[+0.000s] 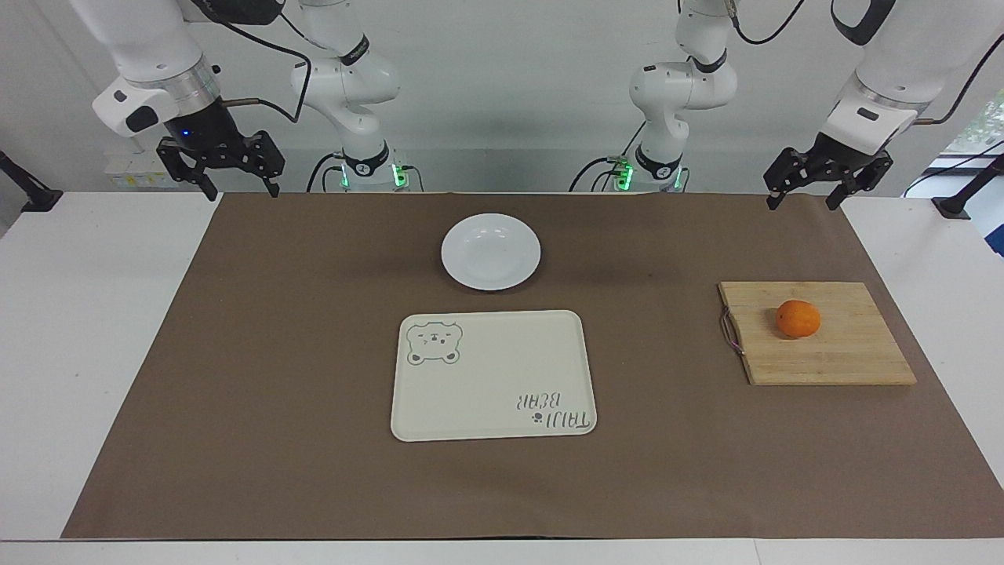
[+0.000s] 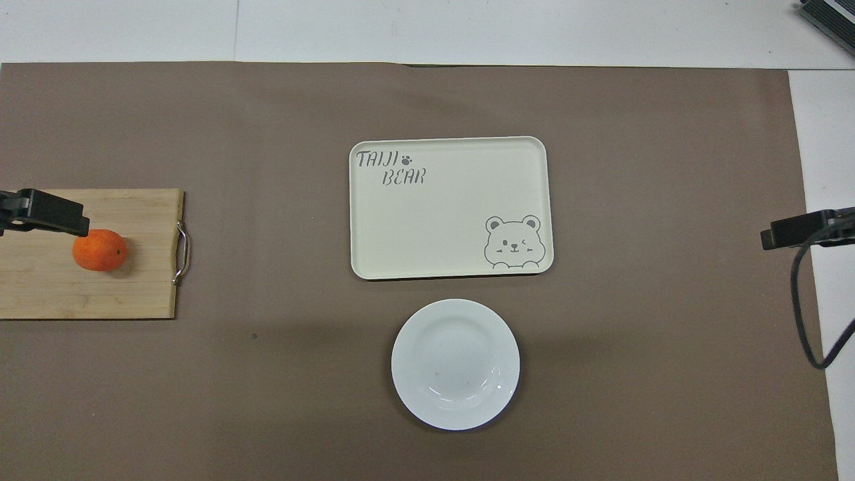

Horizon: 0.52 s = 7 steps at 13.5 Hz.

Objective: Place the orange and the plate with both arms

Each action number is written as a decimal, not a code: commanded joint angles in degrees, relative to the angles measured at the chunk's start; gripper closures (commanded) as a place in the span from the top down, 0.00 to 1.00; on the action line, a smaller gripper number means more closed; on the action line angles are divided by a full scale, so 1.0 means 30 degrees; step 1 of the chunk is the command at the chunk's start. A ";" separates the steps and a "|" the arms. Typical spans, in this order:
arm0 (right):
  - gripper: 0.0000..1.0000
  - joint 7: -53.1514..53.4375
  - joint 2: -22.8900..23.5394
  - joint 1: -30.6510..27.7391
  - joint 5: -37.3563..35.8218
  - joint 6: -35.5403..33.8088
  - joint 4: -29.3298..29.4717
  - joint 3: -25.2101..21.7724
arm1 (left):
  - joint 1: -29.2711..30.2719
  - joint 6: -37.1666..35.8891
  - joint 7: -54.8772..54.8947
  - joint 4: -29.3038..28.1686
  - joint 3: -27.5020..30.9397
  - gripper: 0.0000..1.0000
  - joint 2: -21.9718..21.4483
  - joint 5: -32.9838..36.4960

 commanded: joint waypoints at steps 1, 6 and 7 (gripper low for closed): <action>1.00 0.0255 -0.0153 -0.0062 0.0381 0.0075 -0.0091 0.0041 | 0.0218 -0.0042 0.0157 0.0057 -0.0123 1.00 0.0033 0.0178; 1.00 0.0255 -0.0153 -0.0062 0.0381 0.0075 -0.0091 0.0041 | 0.0248 -0.0042 0.0157 -0.0033 -0.0123 1.00 0.0003 0.0177; 1.00 0.0255 -0.0153 -0.0062 0.0381 0.0075 -0.0091 0.0041 | 0.0248 -0.0042 0.0157 -0.0062 -0.0123 1.00 0.0003 0.0177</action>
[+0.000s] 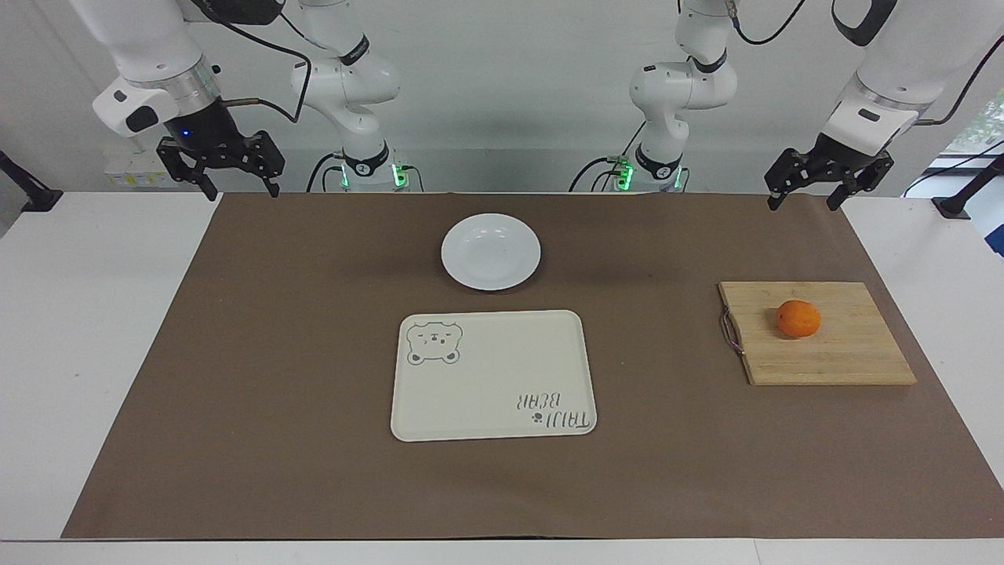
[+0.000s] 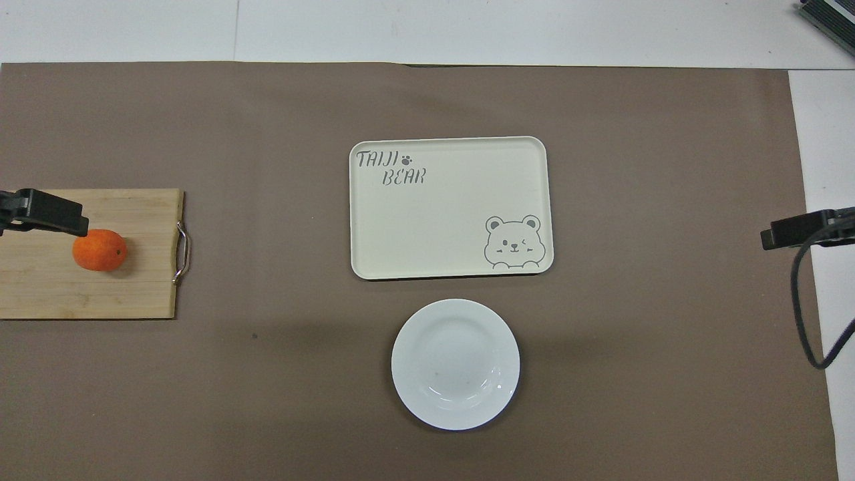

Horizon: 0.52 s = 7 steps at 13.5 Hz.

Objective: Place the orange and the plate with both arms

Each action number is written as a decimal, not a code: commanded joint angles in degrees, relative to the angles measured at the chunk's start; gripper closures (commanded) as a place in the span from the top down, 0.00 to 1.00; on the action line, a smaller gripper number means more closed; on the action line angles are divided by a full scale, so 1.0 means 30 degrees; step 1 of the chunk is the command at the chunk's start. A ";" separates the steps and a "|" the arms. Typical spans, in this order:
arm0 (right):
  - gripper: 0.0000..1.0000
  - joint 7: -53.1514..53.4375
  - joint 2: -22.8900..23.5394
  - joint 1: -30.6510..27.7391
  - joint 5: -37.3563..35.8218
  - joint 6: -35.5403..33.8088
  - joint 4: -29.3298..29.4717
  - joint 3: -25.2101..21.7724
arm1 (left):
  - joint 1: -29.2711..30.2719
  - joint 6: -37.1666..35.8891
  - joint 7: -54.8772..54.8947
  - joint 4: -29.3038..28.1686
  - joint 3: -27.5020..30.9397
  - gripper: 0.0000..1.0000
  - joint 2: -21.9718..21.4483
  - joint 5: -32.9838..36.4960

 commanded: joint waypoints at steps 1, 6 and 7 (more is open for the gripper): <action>1.00 0.0255 -0.0153 -0.0062 0.0381 0.0075 -0.0091 0.0041 | 0.0227 -0.0100 0.0128 -0.0039 -0.0124 1.00 -0.0010 0.0177; 1.00 0.0255 -0.0153 -0.0062 0.0381 0.0075 -0.0091 0.0041 | 0.0459 -0.0042 0.0244 -0.0243 -0.0095 1.00 -0.0040 0.0177; 1.00 0.0255 -0.0153 -0.0062 0.0381 0.0075 -0.0091 0.0041 | 0.0577 0.0045 0.0274 -0.0360 -0.0095 1.00 -0.0127 0.0177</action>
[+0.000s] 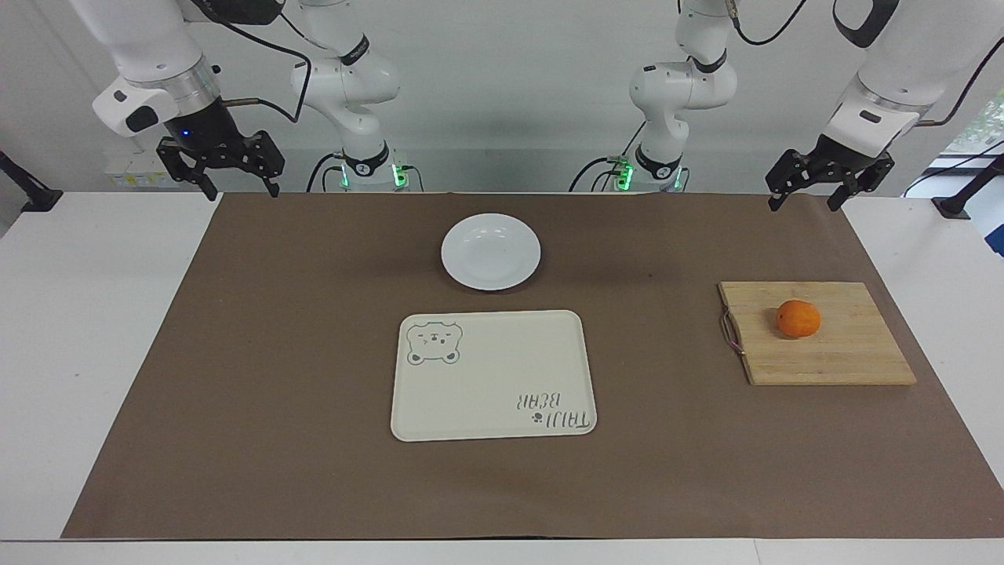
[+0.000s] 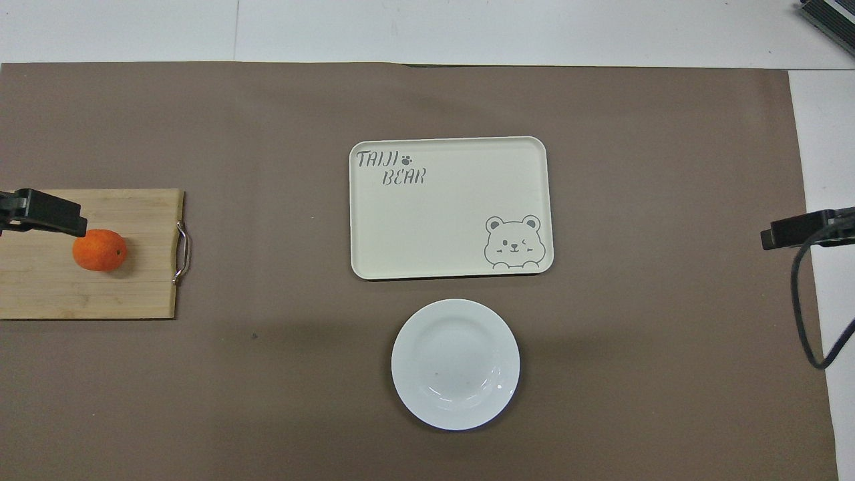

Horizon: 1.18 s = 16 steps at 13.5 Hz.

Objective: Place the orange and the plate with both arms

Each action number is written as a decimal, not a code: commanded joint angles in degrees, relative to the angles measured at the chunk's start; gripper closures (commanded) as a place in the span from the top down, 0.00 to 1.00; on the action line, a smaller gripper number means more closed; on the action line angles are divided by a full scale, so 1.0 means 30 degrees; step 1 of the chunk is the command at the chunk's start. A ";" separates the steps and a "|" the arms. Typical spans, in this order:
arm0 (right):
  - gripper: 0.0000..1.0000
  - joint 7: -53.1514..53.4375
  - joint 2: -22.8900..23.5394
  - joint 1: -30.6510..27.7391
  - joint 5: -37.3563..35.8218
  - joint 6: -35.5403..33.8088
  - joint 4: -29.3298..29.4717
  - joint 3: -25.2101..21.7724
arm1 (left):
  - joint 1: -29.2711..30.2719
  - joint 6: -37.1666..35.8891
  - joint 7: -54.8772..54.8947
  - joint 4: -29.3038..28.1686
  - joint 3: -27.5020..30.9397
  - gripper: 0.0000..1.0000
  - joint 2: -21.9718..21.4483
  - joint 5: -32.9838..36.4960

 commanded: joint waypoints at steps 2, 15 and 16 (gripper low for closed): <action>1.00 0.0255 -0.0153 -0.0062 0.0381 0.0075 -0.0091 0.0041 | 0.0457 0.0105 0.0303 -0.0472 -0.0117 1.00 -0.0192 0.0178; 1.00 0.0255 -0.0153 -0.0062 0.0381 0.0075 -0.0091 0.0041 | 0.3355 0.3356 0.4691 -0.2026 -0.0117 1.00 0.0801 0.0178; 1.00 0.0255 -0.0153 -0.0062 0.0381 0.0075 -0.0091 0.0041 | 0.3502 0.3560 0.4901 -0.2055 -0.0117 1.00 0.1007 0.0149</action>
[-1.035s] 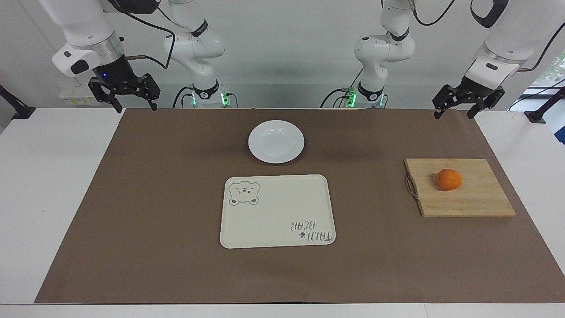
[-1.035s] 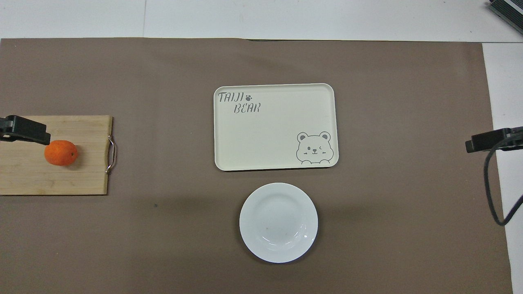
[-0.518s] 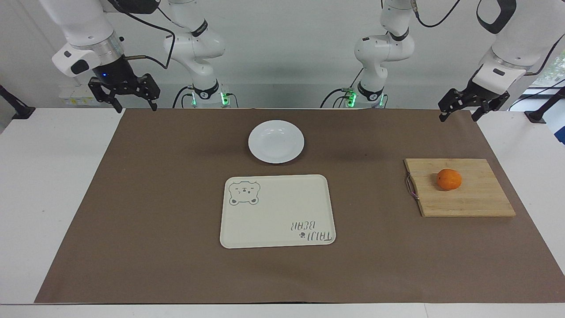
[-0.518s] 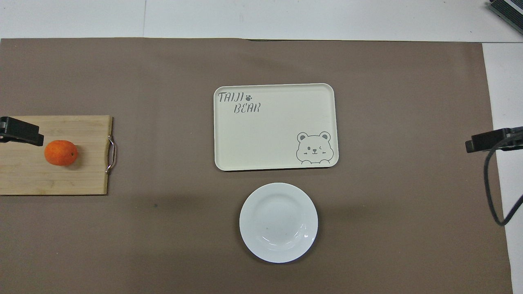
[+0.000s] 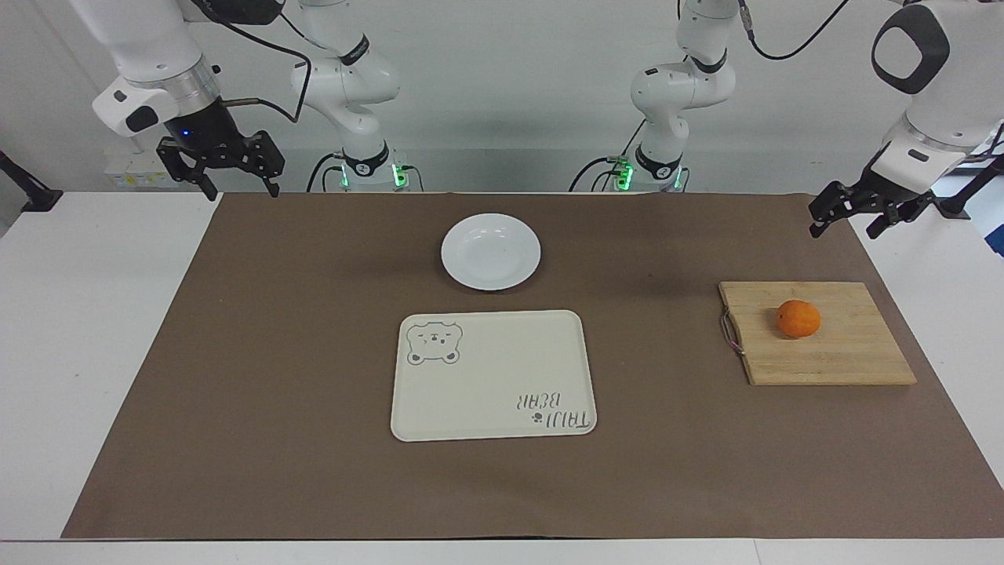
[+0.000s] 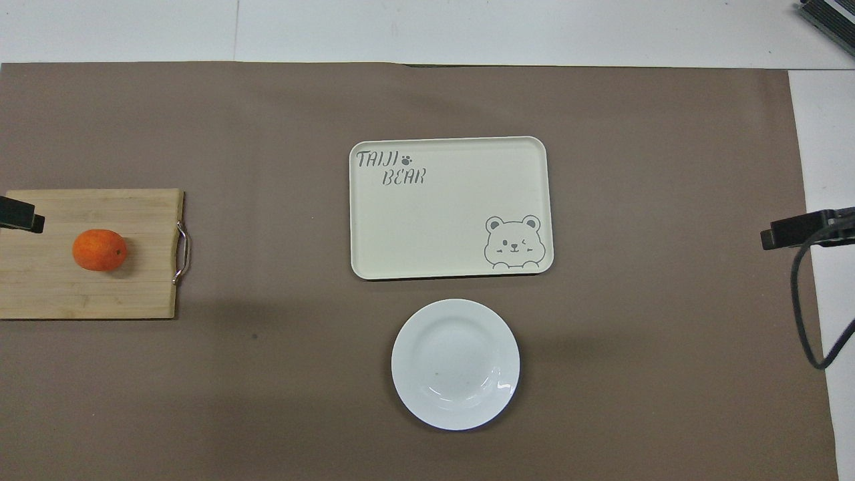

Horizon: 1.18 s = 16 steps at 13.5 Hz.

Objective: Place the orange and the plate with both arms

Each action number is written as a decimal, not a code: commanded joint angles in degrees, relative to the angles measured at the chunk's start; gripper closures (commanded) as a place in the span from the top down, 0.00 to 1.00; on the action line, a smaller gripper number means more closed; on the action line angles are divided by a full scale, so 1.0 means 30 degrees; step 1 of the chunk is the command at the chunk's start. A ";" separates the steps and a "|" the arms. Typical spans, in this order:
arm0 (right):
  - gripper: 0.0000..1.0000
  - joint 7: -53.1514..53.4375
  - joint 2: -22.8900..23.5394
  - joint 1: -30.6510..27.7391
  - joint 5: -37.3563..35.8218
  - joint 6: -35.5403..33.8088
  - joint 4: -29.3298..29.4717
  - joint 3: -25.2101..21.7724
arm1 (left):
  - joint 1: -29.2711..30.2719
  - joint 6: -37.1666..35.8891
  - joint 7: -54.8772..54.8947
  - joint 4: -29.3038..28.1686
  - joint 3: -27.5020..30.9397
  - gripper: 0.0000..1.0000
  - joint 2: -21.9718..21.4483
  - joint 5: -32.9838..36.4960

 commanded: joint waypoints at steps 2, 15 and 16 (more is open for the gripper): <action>1.00 0.0255 -0.0153 -0.0062 0.0380 0.0075 -0.0091 0.0041 | 0.0690 0.1128 0.0798 -0.0287 -0.0190 1.00 0.0651 0.0148; 1.00 0.0255 -0.0153 -0.0062 0.0380 0.0075 -0.0091 0.0041 | 0.1305 0.6604 0.3286 -0.3331 -0.0191 1.00 0.3347 -0.0086; 1.00 0.0255 -0.0153 -0.0062 0.0380 0.0075 -0.0091 0.0041 | 0.1480 0.6899 0.3288 -0.3479 -0.0190 1.00 0.3638 -0.0086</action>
